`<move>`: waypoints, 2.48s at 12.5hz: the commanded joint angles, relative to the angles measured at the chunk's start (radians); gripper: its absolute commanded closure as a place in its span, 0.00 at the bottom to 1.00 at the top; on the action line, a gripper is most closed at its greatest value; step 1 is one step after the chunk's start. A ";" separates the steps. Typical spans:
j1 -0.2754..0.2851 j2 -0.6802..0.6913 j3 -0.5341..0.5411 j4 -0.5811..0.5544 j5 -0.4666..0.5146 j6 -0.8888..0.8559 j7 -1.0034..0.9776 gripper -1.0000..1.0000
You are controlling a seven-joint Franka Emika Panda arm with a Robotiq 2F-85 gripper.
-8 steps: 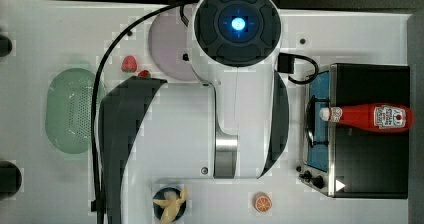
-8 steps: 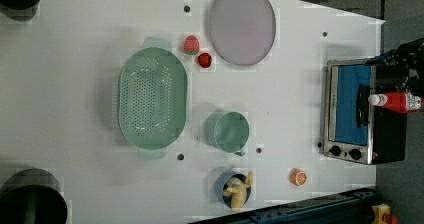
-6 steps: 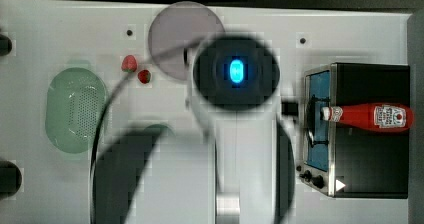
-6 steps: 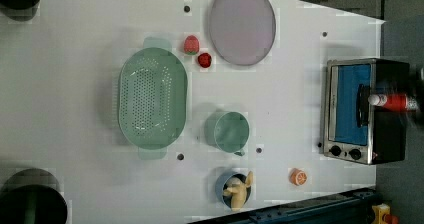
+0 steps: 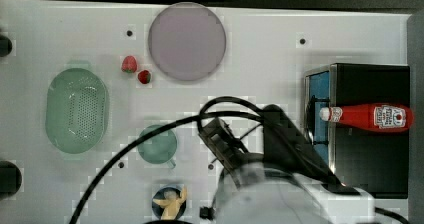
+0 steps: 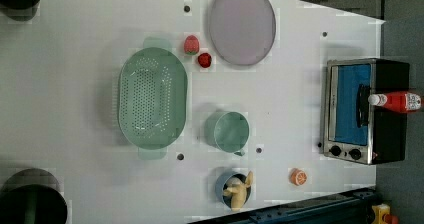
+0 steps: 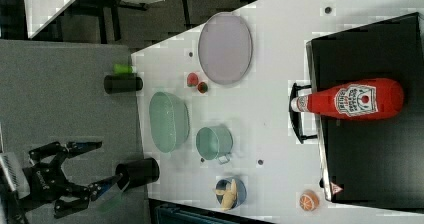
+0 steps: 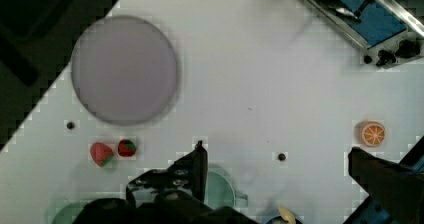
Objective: Pick Ketchup from oven and place it on table.
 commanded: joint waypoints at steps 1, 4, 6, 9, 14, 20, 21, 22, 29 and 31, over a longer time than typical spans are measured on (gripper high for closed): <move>-0.030 0.086 -0.106 -0.042 -0.004 0.014 0.010 0.00; -0.046 0.155 -0.211 -0.040 -0.004 0.084 0.008 0.00; -0.049 0.211 -0.282 -0.039 -0.004 0.150 0.007 0.00; -0.052 0.304 -0.375 -0.028 -0.004 0.269 0.007 0.00; -0.058 0.484 -0.490 0.043 -0.001 0.377 0.007 0.00; -0.084 0.688 -0.578 0.131 0.100 0.478 0.007 0.00; -0.092 0.716 -0.582 0.130 0.132 0.505 0.007 0.00; -0.101 0.742 -0.582 0.130 0.156 0.522 0.007 0.00; -0.129 0.856 -0.581 0.128 0.261 0.574 0.007 0.00; -0.129 0.866 -0.580 0.127 0.261 0.592 0.007 0.00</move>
